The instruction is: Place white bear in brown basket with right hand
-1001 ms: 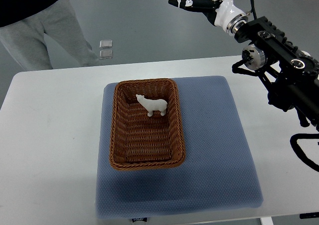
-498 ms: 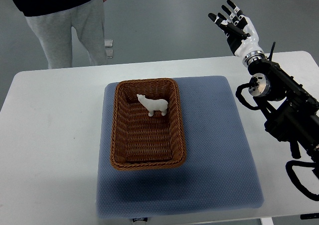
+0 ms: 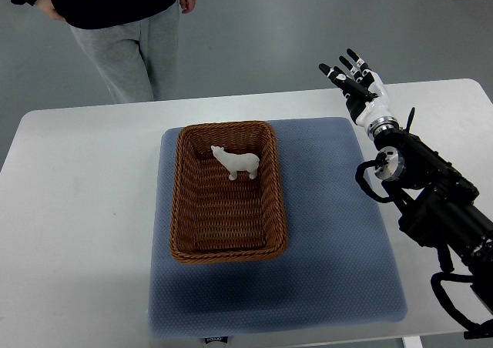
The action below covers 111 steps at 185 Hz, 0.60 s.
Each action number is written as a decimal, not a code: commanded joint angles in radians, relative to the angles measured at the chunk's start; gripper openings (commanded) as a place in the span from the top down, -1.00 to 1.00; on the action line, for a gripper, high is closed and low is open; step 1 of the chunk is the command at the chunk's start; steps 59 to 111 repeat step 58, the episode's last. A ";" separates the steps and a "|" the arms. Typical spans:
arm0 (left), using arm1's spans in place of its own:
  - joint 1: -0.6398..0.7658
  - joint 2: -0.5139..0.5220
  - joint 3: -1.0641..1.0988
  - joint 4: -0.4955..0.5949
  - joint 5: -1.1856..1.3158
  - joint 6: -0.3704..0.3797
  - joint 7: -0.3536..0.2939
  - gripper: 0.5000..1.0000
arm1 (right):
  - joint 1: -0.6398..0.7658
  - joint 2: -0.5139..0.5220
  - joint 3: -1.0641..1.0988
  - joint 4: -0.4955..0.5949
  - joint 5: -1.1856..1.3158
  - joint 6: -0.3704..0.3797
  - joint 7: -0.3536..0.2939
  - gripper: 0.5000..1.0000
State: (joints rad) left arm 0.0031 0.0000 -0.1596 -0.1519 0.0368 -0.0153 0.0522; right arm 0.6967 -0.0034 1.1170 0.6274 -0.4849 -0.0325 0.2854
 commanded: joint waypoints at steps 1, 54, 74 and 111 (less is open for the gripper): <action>0.000 0.000 0.000 0.000 0.000 0.000 0.000 -1.00 | -0.006 0.000 0.001 -0.009 0.003 -0.001 0.002 -0.69; 0.000 0.000 0.000 0.000 0.000 0.000 0.000 -1.00 | -0.025 0.000 0.003 -0.035 0.003 -0.044 0.038 -0.69; 0.000 0.000 0.000 0.000 0.000 0.000 0.000 -1.00 | -0.026 0.002 0.004 -0.037 0.005 -0.047 0.049 -0.69; 0.000 0.000 0.000 0.000 0.000 0.000 0.000 -1.00 | -0.026 0.002 0.004 -0.037 0.005 -0.047 0.049 -0.69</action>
